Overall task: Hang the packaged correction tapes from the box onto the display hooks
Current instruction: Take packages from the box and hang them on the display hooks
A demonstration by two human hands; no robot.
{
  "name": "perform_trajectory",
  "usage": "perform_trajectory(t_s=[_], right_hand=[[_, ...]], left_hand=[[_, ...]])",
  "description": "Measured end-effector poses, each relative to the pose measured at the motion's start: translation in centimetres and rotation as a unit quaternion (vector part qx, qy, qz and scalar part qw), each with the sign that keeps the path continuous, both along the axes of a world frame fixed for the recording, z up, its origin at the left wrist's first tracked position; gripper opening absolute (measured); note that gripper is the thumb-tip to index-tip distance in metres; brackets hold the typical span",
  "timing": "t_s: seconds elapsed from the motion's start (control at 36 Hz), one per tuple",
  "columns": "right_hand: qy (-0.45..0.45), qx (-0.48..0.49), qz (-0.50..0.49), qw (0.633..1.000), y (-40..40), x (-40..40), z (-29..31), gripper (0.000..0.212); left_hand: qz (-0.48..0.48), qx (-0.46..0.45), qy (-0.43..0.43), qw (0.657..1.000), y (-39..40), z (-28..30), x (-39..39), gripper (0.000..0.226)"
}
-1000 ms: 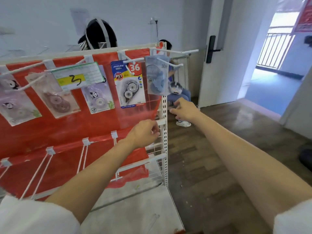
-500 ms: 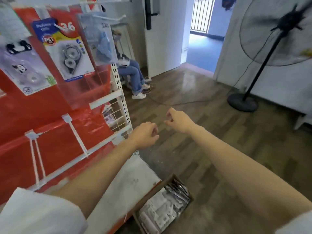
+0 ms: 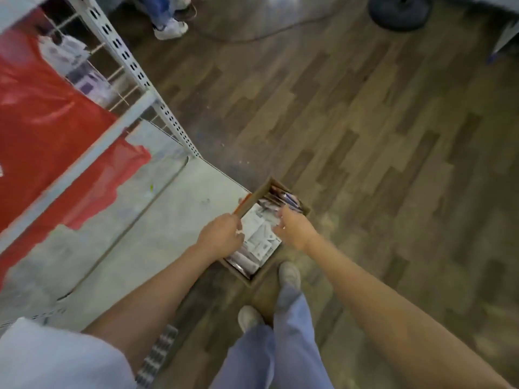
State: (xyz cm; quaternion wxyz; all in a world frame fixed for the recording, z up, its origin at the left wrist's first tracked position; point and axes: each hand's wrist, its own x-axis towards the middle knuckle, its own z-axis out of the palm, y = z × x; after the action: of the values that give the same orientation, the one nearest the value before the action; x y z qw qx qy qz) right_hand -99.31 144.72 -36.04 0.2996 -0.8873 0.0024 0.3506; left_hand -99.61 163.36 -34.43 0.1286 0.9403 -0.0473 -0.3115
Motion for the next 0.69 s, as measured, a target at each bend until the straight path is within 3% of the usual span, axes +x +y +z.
perform_trajectory(t_s=[0.28,0.5,0.58,0.69], right_hand=[[0.083,-0.012,-0.056,0.995,-1.9,1.5,-11.4,0.034],[0.106,-0.011,-0.039,0.993,-1.0,4.1,-20.9,0.02],[0.126,-0.013,-0.041,0.991,-0.6,4.7,-25.5,0.03],[0.15,-0.015,-0.072,0.986,0.3,5.0,-30.9,0.035]], left_hand=[[0.07,-0.011,0.063,0.995,-0.9,-10.5,1.5,0.016],[0.111,0.009,0.11,0.988,-1.1,-21.1,3.2,0.022],[0.121,-0.003,0.11,0.987,-0.9,-26.0,3.9,0.02],[0.136,-0.012,0.09,0.987,-0.7,-31.6,4.8,0.034]])
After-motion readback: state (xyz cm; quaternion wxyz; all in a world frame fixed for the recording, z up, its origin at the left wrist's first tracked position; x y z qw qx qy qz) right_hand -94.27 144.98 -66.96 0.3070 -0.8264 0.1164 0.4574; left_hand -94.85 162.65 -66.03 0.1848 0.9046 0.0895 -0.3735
